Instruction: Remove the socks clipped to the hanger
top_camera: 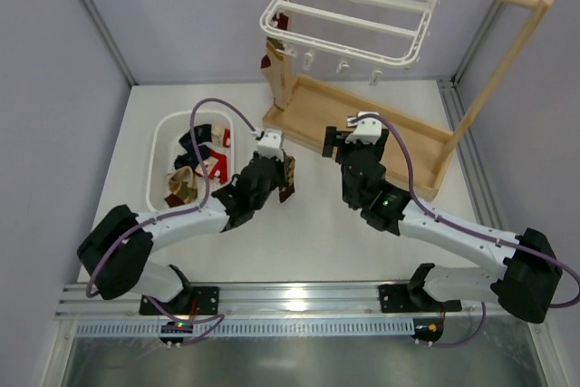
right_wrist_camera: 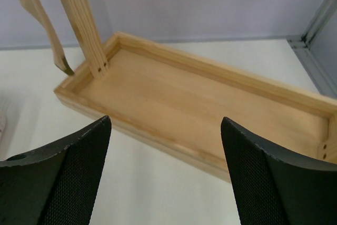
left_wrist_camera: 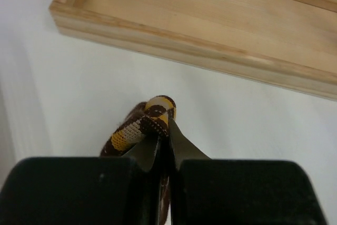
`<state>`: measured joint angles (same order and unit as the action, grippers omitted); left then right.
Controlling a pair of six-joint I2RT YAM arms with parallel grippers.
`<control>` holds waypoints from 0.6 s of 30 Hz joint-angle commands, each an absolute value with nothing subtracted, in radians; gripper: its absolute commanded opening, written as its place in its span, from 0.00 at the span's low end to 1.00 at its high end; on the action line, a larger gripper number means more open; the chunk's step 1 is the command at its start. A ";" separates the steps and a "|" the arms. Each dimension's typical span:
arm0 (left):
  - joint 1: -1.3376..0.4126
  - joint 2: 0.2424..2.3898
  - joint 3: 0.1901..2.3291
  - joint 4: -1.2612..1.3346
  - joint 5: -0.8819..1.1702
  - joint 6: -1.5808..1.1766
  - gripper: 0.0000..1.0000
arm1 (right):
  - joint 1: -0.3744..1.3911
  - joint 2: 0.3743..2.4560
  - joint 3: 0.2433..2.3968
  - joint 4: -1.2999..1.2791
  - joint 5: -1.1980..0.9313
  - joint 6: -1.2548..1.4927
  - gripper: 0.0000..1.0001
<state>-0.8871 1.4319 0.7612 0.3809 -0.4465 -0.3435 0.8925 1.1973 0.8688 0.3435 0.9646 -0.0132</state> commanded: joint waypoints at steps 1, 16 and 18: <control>-0.773 1.352 0.733 0.378 -0.374 -0.426 0.00 | 0.855 1.138 0.729 0.289 0.953 0.187 0.85; -0.284 1.085 0.821 0.198 -0.308 -0.598 0.00 | 0.638 0.957 0.397 0.270 0.723 0.417 0.85; -0.203 1.071 0.815 0.173 -0.299 -0.629 0.00 | 0.627 0.948 0.376 0.287 0.703 0.417 0.85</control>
